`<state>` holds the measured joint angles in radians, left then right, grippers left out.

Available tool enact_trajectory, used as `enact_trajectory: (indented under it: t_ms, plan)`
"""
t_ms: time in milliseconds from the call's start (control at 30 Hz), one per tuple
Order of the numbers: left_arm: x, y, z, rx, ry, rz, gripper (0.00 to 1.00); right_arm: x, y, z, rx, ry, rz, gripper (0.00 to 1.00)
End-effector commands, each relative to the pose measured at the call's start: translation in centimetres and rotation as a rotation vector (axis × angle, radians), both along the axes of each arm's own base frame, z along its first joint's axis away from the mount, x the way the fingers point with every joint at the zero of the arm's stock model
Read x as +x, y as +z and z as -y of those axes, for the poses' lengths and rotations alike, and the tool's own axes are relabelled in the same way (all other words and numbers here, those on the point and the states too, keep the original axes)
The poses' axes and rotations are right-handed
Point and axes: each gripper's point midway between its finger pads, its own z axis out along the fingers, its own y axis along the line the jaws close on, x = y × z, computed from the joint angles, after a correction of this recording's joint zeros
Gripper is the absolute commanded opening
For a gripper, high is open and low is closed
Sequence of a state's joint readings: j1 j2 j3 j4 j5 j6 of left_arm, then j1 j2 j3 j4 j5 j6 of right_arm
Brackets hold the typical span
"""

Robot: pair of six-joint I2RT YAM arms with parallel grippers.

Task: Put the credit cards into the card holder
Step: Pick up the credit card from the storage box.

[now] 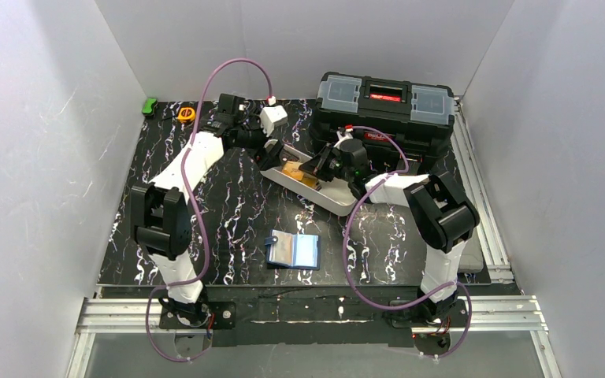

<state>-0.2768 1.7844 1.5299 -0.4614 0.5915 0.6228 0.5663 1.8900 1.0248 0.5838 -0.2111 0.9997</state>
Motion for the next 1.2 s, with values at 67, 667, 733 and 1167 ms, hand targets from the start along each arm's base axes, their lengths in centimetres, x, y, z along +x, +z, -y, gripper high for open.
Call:
enact_trajectory:
  t_ms: [67, 667, 733, 1167]
  plan:
    - [-2.1, 4.0, -0.1, -0.058, -0.016, 0.036, 0.99, 0.5, 2.6, -0.2, 0.004, -0.007, 0.074, 0.01]
    - [-10.0, 13.5, 1.5, -0.324, -0.212, 0.006, 0.99, -7.8, 14.4, 1.7, -0.006, 0.295, 0.454, 0.01]
    - [-11.5, 14.9, 1.7, -0.359, -0.243, -0.011, 0.99, -10.2, 16.0, 1.7, 0.018, 0.392, 0.507, 0.01]
    - [-20.4, 17.0, 2.6, -0.540, -0.392, -0.250, 0.87, -18.4, 22.1, 3.1, -0.006, 0.695, 0.746, 0.01]
